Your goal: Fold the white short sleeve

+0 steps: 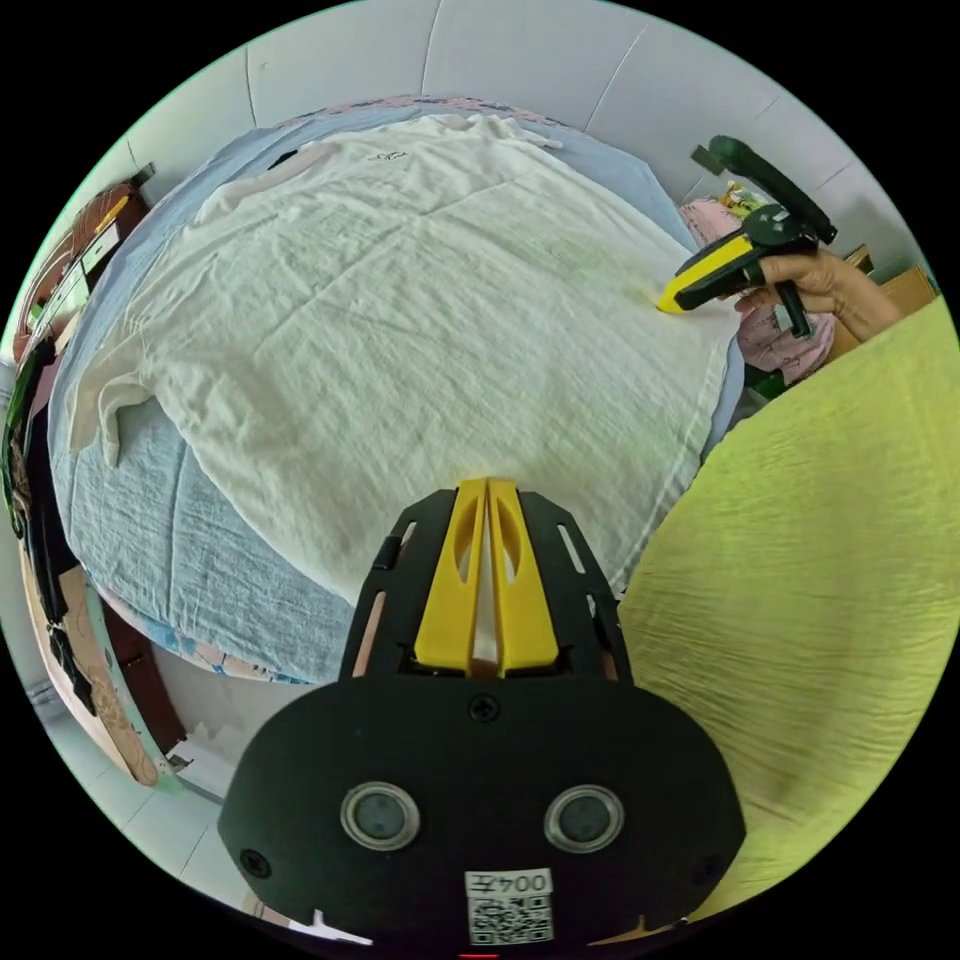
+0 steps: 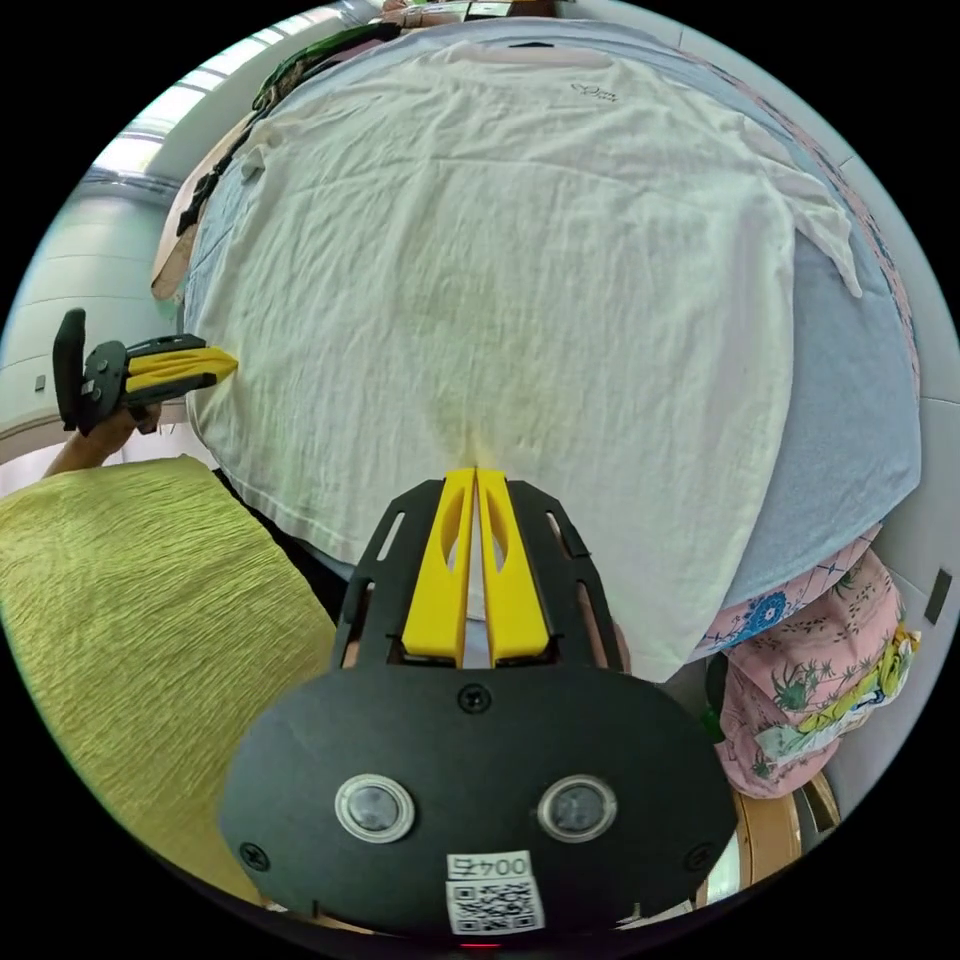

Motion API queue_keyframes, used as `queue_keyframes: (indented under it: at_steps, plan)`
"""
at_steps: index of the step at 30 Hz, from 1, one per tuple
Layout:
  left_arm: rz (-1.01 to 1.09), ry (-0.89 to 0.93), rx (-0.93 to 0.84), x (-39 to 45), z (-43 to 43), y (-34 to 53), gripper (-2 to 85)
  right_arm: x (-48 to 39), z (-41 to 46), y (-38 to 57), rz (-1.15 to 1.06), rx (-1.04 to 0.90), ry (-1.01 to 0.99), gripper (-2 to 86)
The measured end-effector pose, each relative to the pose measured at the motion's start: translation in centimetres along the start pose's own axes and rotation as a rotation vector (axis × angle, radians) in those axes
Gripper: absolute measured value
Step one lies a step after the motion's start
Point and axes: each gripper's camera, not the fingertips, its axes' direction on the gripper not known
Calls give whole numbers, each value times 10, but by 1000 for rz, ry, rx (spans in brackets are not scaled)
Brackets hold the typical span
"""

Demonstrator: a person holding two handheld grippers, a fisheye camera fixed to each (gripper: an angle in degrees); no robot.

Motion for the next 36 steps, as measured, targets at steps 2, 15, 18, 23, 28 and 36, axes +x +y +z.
queue_keyframes:
  at_steps: [2,15,18,23,28,36]
  plan:
    - [-38,-23,83,-31,-25,-4,23,10,3,-4,49,4,-37,7]
    - [-114,-459,102,-315,-77,-51,134,-19,28,-58,130,-95,78,99]
    - [-70,-511,45,-347,-62,-74,134,-32,38,-78,96,-158,107,115]
    - [33,-558,81,-379,-67,-97,52,-28,54,-110,147,-251,138,117]
    - [-14,-444,83,-430,-114,-116,26,-23,67,-131,157,-309,134,117]
    - [-218,17,-93,-561,-129,-134,20,-20,84,-141,164,-290,136,117]
